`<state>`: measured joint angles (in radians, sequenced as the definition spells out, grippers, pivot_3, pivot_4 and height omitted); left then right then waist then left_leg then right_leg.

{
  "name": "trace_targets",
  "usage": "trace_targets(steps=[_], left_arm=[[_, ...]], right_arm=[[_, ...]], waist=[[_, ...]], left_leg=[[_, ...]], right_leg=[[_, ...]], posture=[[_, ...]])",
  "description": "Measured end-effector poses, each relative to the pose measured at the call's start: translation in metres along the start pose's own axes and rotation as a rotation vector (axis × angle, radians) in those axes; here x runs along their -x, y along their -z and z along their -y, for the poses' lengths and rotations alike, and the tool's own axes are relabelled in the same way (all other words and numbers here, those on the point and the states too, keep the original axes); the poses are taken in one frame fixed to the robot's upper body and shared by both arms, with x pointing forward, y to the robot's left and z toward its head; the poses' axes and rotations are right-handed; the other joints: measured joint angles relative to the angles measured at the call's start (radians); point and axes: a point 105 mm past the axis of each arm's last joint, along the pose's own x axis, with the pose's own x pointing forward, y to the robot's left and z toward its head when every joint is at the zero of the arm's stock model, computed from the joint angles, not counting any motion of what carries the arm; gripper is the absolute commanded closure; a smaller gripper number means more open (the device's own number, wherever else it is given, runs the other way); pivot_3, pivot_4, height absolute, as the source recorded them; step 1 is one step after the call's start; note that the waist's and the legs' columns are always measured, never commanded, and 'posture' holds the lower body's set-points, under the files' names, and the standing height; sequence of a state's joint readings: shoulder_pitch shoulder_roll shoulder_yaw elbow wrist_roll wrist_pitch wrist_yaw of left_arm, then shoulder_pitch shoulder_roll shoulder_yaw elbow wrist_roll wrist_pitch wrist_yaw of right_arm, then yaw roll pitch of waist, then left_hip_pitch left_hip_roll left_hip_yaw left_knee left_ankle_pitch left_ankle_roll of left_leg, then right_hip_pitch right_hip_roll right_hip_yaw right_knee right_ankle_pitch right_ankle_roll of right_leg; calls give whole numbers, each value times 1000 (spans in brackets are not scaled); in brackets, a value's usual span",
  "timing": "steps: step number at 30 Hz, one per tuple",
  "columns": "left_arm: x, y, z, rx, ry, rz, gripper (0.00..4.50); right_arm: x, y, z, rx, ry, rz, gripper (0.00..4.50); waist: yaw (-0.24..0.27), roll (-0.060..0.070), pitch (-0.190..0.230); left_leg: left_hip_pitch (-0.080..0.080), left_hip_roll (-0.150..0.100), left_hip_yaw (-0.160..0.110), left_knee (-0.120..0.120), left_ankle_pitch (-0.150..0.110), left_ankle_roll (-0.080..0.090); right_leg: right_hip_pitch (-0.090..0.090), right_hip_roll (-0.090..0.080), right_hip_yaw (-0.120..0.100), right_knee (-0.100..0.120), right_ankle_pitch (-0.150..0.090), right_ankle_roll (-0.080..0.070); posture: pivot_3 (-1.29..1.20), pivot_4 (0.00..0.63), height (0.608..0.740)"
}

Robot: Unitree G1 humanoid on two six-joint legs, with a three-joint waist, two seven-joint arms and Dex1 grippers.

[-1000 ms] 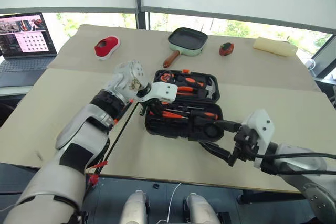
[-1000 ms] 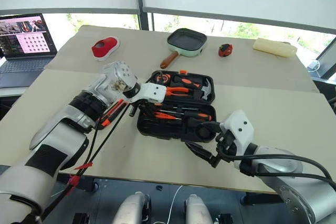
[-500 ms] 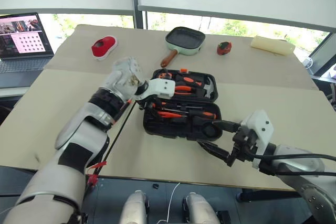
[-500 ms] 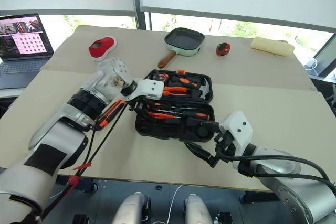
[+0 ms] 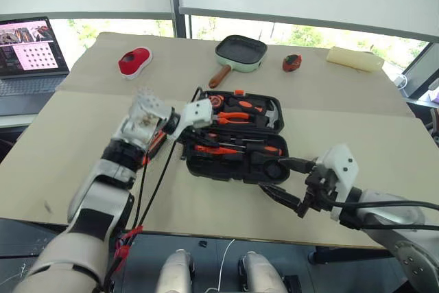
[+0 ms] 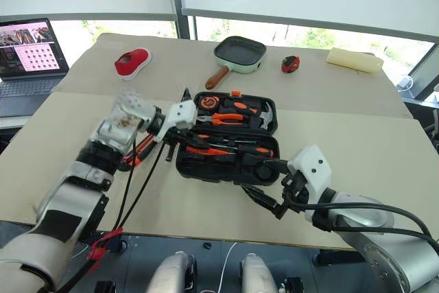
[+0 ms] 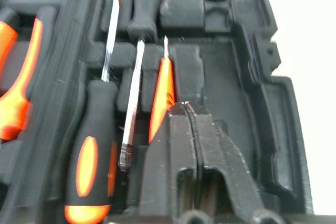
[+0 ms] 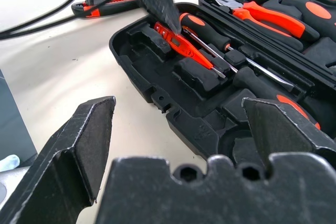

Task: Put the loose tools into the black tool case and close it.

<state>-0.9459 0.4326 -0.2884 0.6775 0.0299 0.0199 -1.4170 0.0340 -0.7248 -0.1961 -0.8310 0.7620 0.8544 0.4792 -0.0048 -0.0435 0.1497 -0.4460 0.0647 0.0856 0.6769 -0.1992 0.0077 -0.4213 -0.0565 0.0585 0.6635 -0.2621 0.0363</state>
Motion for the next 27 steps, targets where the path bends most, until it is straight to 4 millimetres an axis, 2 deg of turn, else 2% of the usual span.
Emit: trace_targets(steps=[4, 11, 16, 27], left_arm=[[-8, 10, 5, 12, -23, 37, 4399], [-14, 3, -6, 3, -127, 140, 4399], [-14, -2, -5, 18, -119, 195, 4399], [-17, 8, -4, 22, -117, 157, 4399]], right_arm=[[3, -1, 2, 5, 10, 0, 0], [4, 1, 1, -8, 6, -8, 0], [3, 1, -1, -21, -6, -5, 0], [3, 1, 0, -20, -2, -3, 0]], waist=[[4, 0, 0], [8, 0, 0], [6, 0, 0], [7, 0, 0]], left_leg=[[0, 0, 0, 0, 0, 0], [0, 0, 0, 1, 0, 0], [0, 0, 0, 1, 0, 0], [0, 0, 0, 1, 0, 0]], right_leg=[[0, 0, 0, 0, 0, 0], [0, 0, 0, 0, 0, 1], [0, 0, 0, 0, 0, 1], [1, 0, 0, 0, 0, 1]], posture=[[0, 150, 740], [0, 150, 740], [0, 150, 740], [0, 150, 740]])
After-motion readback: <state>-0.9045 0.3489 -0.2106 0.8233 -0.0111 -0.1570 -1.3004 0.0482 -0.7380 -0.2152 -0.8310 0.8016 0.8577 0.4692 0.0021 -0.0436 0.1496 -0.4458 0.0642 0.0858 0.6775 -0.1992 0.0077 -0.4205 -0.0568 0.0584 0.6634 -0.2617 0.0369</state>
